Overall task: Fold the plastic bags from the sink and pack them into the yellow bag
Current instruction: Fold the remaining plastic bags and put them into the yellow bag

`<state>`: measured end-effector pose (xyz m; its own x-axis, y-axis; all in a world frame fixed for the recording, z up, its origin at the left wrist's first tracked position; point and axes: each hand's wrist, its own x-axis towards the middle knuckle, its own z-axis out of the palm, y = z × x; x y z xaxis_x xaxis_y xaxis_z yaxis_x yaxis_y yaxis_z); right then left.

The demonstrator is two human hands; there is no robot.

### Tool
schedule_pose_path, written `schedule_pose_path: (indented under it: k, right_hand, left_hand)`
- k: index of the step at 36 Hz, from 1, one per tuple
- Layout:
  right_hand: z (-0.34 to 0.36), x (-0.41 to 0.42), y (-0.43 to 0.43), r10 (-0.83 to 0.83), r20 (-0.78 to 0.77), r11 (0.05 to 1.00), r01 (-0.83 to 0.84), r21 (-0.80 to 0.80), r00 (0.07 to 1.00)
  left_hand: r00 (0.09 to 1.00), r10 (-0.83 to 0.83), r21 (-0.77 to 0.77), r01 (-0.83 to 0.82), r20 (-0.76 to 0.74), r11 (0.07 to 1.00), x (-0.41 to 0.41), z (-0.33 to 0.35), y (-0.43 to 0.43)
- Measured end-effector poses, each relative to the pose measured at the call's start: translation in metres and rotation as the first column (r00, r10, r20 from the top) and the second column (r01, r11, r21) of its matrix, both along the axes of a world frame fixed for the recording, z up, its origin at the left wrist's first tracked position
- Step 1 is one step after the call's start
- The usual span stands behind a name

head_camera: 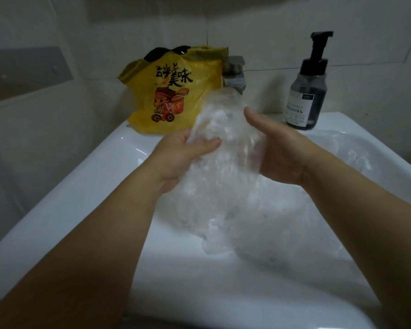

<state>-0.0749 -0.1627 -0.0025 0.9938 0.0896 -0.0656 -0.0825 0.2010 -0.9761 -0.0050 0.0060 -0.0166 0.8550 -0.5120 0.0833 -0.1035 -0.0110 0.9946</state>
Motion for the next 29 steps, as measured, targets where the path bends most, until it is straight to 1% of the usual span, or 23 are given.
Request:
schedule_pose_path:
  k: [1, 3, 5, 7, 9, 10, 12, 13, 14, 16, 18, 19, 20, 22, 24, 26, 29]
  right_hand:
    - [-0.002, 0.001, -0.001, -0.014, -0.031, 0.999, 0.013, -0.044, 0.999]
    - [-0.006, 0.002, 0.001, -0.042, -0.074, 0.994, 0.035, -0.099, 0.996]
    - [-0.008, 0.005, 0.004, -0.128, -0.066, 0.989, 0.123, -0.085, 0.989]
    - [-0.007, 0.006, 0.006, -0.198, -0.055, 0.980, 0.199, 0.013, 0.979]
    - [-0.004, 0.007, 0.005, -0.203, -0.052, 0.968, 0.208, 0.138, 0.978]
    - [-0.003, 0.006, 0.005, -0.191, -0.046, 0.965, 0.197, 0.176, 0.980]
    - [-0.003, 0.005, 0.004, -0.167, -0.033, 0.966, 0.170, 0.194, 0.985]
    - [-0.003, 0.006, 0.004, -0.160, -0.027, 0.968, 0.163, 0.192, 0.987]
    - [-0.004, 0.005, 0.004, -0.163, -0.025, 0.968, 0.164, 0.191, 0.986]
    - [-0.004, 0.005, 0.003, -0.201, -0.020, 0.961, 0.201, 0.187, 0.979]
    - [-0.003, 0.005, 0.001, -0.272, -0.028, 0.940, 0.272, 0.204, 0.962]
    - [-0.002, 0.005, -0.001, -0.311, -0.048, 0.923, 0.314, 0.223, 0.949]
    - [-0.002, 0.005, -0.002, -0.350, -0.076, 0.900, 0.357, 0.248, 0.934]
    - [-0.002, 0.005, -0.004, -0.399, -0.119, 0.860, 0.416, 0.294, 0.909]
    - [-0.002, 0.005, -0.003, -0.398, -0.136, 0.846, 0.420, 0.328, 0.907]
    - [-0.002, 0.006, -0.004, -0.413, -0.168, 0.828, 0.446, 0.339, 0.895]
    - [-0.004, 0.007, -0.004, -0.417, -0.177, 0.808, 0.453, 0.376, 0.891]
  left_hand:
    - [0.999, 0.046, -0.062, -0.048, -0.026, 0.997, 0.002, 0.001, 0.001]
    - [0.995, 0.078, -0.138, -0.085, -0.055, 0.987, 0.005, 0.000, 0.003]
    - [0.996, 0.066, -0.120, -0.074, -0.068, 0.990, 0.006, 0.000, 0.003]
    - [0.994, 0.004, -0.078, -0.012, -0.105, 0.997, 0.008, -0.001, 0.003]
    - [0.988, -0.069, -0.038, 0.064, -0.138, 0.997, 0.011, -0.001, 0.004]
    - [0.984, -0.093, -0.015, 0.091, -0.154, 0.996, 0.011, 0.000, 0.005]
    - [0.974, -0.124, -0.005, 0.126, -0.190, 0.992, 0.013, 0.002, 0.007]
    - [0.971, -0.129, -0.026, 0.127, -0.203, 0.992, 0.013, 0.003, 0.008]
    - [0.970, -0.123, -0.059, 0.113, -0.208, 0.992, 0.012, 0.004, 0.007]
    - [0.977, -0.041, -0.105, 0.019, -0.211, 0.994, 0.011, 0.005, 0.006]
    - [0.974, 0.056, -0.147, -0.089, -0.220, 0.985, 0.013, 0.004, 0.007]
    - [0.972, 0.075, -0.183, -0.118, -0.224, 0.976, 0.015, 0.004, 0.008]
    - [0.973, 0.071, -0.221, -0.121, -0.221, 0.968, 0.017, 0.003, 0.009]
    - [0.979, 0.022, -0.270, -0.077, -0.204, 0.960, 0.020, 0.003, 0.010]
    - [0.984, 0.012, -0.250, -0.058, -0.180, 0.967, 0.020, 0.001, 0.011]
    - [0.986, 0.036, -0.219, -0.071, -0.161, 0.973, 0.020, -0.001, 0.011]
    - [0.986, 0.131, -0.169, -0.147, -0.106, 0.975, 0.023, -0.003, 0.011]
